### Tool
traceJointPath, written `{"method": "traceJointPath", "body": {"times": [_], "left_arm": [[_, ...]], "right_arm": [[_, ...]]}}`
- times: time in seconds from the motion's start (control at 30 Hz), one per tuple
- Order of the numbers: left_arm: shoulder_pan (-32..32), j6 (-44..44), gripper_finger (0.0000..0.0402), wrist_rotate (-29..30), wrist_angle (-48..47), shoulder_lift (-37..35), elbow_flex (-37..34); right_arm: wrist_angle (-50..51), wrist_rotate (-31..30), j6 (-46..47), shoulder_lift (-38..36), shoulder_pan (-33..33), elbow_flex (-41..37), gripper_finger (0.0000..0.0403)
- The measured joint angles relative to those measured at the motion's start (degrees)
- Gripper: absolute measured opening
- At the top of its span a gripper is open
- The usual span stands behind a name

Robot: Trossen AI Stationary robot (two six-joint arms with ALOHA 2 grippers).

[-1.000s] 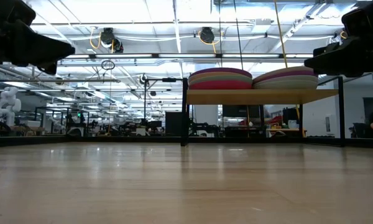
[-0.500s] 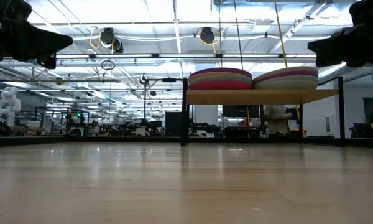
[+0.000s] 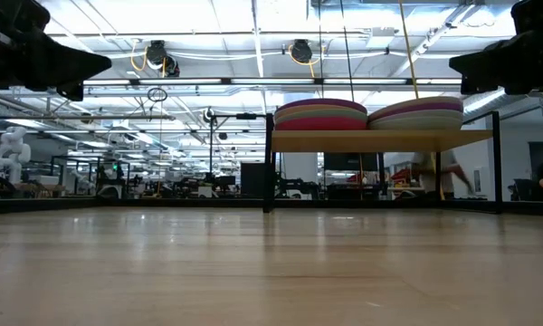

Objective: Place and stack plates onto a shelf
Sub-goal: Return to Home Position

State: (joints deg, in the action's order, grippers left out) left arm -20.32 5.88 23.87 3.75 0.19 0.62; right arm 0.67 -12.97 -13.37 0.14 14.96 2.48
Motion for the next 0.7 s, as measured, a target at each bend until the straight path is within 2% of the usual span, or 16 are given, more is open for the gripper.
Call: {"method": "traceJointPath", "body": {"times": [0.17,0.5,0.7], "left_arm": [[1.1,-2.1,0.0001,-0.7,-0.2,0.3,0.0],[1.2,-5.0,0.0001,-7.6,-0.7,0.6,0.0],[1.4,-2.8,0.0001,-8.8,-0.7,0.7,0.0]], "right_arm": [[-0.1,-0.1,0.7,0.0,0.0,0.0,0.0],[-2.9,-0.5,0.4,0.8,0.0,-1.7,0.0],[-3.3,-0.5,2.3,2.1,0.0,-1.6,0.0]]}}
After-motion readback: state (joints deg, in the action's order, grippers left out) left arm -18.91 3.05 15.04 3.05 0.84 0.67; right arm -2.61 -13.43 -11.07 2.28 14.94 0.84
